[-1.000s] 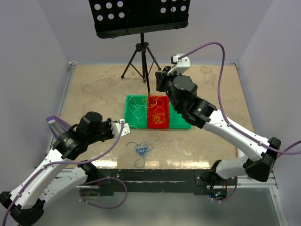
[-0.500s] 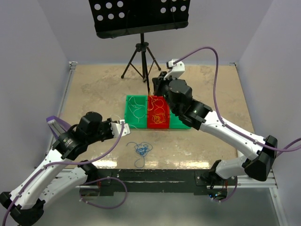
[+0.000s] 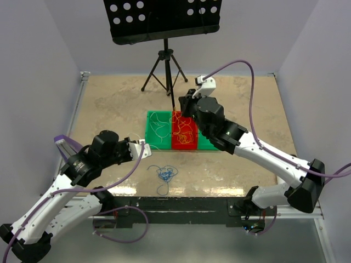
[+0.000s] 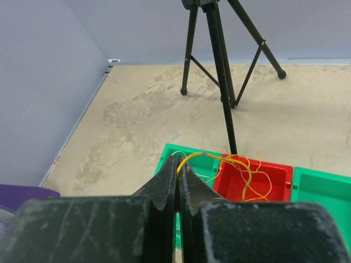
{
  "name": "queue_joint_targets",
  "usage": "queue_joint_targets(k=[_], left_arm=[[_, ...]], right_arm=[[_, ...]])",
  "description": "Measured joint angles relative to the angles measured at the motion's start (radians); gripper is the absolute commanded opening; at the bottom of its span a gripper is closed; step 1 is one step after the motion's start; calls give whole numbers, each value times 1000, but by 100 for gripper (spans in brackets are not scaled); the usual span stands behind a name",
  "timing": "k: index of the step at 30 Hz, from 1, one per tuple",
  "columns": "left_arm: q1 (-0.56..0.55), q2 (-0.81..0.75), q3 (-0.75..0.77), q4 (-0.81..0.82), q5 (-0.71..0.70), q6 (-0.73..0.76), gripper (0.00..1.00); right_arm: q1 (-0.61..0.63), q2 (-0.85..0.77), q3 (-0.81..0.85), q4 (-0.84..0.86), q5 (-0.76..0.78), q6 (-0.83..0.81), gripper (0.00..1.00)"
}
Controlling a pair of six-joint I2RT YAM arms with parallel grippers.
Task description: Untangle the cables
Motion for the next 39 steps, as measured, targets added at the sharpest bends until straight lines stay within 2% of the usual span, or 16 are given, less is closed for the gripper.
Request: queue_joint_targets(k=[12,22,28,39], left_arm=[[0,0,0,0,-8,14,0],[0,0,0,0,-13,14,0],[0,0,0,0,-13,15,0],[0,-15,-12,0,-15,23,0]], right_arm=[[-2,-109,-31,33,-53,-18,0],[-5,-141,43,32,-83,-24,0],[-6,-130,-26,29,-131,44,0],[-13,-104,-157,14,-129,161,0]])
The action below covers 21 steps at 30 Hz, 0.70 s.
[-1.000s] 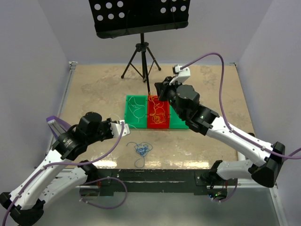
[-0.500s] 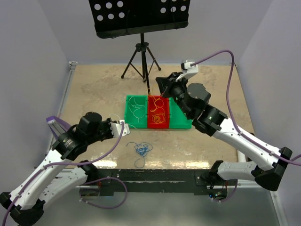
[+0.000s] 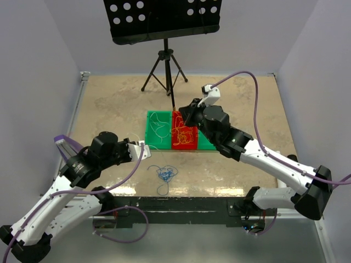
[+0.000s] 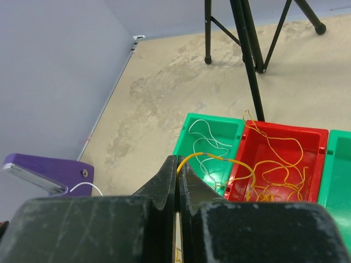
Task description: Untangle the cables
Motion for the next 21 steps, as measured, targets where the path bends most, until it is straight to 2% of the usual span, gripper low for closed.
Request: queue_joint_targets(k=[8,12,21], left_arm=[[0,-2,-1,0,-4,0,0],[0,-2,-2,0,-7,0,0],[0,1,-11,0,-7,0,0]], right_arm=[[-61,24,-2,-2,28,53,0],[-105,103,-7,-12,39,57,0],[-114,262,-9,-30,130,-1,0]])
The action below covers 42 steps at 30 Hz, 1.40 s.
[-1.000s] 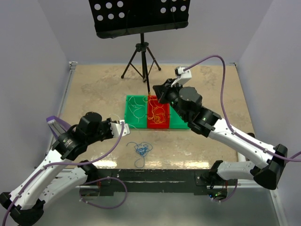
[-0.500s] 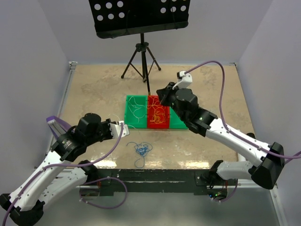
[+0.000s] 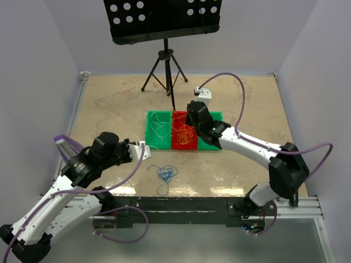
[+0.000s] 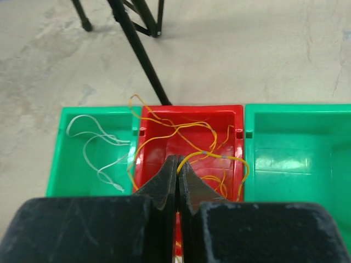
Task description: Untangle the cables
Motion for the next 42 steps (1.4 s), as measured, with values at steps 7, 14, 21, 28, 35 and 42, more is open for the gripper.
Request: queue_joint_targets(k=[7,14,21,28,35,42], left_arm=[[0,13,-6,0,0,0,0],[0,13,-8,1,0,0,0],[0,14,-8,1,0,0,0],[0,14,-8,1,0,0,0],[0,8,-8,1,0,0,0],[0,10,-8,1,1,0,0]], right_arm=[[-13,154,78,0,88,-74,0],[-25,236,135,28,101,-115,0],[-29,304,142,80,16,-115,0],[-28,343,142,109,-97,-113,0],[-31,343,147,103,-104,-80,0],[-47,344,120,102,-135,-50,19]])
